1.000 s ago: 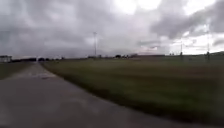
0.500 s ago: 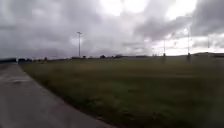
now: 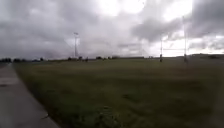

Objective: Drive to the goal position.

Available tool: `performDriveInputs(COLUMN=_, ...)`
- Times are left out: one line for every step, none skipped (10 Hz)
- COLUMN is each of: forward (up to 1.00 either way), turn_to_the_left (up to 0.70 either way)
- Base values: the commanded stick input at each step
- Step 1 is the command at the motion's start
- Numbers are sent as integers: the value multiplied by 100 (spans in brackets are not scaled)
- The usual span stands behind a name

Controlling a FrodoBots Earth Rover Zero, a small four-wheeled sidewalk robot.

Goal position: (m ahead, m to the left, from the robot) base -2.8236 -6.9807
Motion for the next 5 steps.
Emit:
performDriveInputs(forward=-100, turn_to_the_left=41)
performDriveInputs(forward=-100, turn_to_the_left=41)
performDriveInputs(forward=-100, turn_to_the_left=41)
performDriveInputs(forward=-100, turn_to_the_left=41)
performDriveInputs(forward=-100, turn_to_the_left=41)
